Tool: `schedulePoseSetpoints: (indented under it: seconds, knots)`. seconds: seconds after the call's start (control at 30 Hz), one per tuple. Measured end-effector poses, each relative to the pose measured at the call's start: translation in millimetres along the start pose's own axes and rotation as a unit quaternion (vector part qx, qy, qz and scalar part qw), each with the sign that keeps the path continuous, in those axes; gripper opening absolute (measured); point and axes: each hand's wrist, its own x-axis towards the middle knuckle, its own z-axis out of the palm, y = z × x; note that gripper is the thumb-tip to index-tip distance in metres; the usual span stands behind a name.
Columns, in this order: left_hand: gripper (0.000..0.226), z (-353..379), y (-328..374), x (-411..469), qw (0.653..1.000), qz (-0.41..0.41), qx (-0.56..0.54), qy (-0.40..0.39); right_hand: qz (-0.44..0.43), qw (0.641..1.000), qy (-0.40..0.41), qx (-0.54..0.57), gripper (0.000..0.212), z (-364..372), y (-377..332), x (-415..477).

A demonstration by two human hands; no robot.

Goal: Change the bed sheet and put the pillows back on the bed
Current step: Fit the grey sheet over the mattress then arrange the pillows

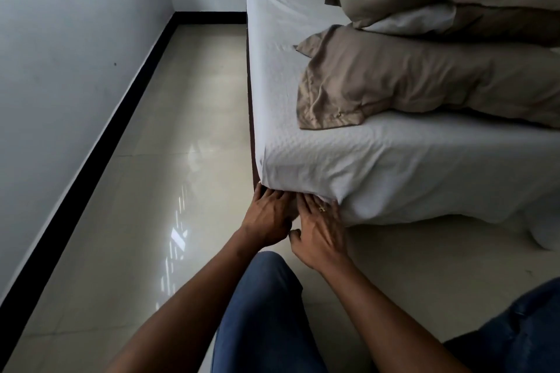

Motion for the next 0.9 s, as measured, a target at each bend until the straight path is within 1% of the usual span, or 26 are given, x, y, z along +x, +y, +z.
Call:
schedulePoseSetpoints:
  seconds: [0.07, 0.17, 0.23, 0.3, 0.37, 0.43, 0.5, 0.6, 0.73, 0.77, 0.83, 0.9]
  knots:
    - [0.069, -11, -2, -17, 0.997, 0.032, -0.062, 0.034, 0.023, 1.0, 0.004, -0.002, 0.077, 0, 3, 9]
    - [0.074, -14, 2, -43, 0.99, 0.026, -0.115, 0.072, 0.058, 0.997, -0.043, 0.018, 0.072, 0, 1, 26]
    - [0.077, -5, 8, -43, 0.992, 0.028, -0.112, 0.056, 0.06, 0.995, -0.082, 0.021, 0.075, -1, 1, 33]
    - [0.082, 2, 17, -29, 0.994, 0.03, -0.102, 0.029, 0.022, 0.995, -0.1, 0.005, 0.075, -1, 7, 29]
    - [0.084, 5, 28, -10, 0.995, 0.021, -0.091, 0.02, -0.008, 0.995, -0.091, 0.031, 0.077, -6, 17, 19]
    - [0.082, 7, 40, 4, 0.998, 0.002, -0.064, 0.004, -0.023, 0.996, -0.061, 0.054, 0.078, -10, 31, 5]
    - [0.08, 9, 47, 13, 0.999, -0.013, -0.025, -0.021, -0.029, 0.999, -0.03, 0.022, 0.078, -11, 44, -6]
    - [0.081, 9, 51, 20, 0.999, -0.035, 0.004, -0.041, 0.007, 1.0, -0.028, -0.011, 0.073, -13, 62, 4]
    - [0.077, 4, 57, 3, 0.999, -0.036, -0.02, -0.025, 0.086, 0.992, -0.095, 0.003, 0.071, -15, 52, 31]
    - [0.076, 4, 60, -5, 0.999, -0.031, -0.032, -0.022, 0.101, 0.99, -0.098, 0.002, 0.07, -13, 47, 33]
    - [0.078, 2, 67, -16, 0.999, -0.01, -0.043, -0.027, 0.102, 0.99, -0.101, -0.011, 0.073, -10, 41, 31]
    - [0.08, 5, 69, -9, 0.999, 0.008, -0.036, -0.04, 0.08, 0.99, -0.115, -0.008, 0.083, -11, 44, 26]
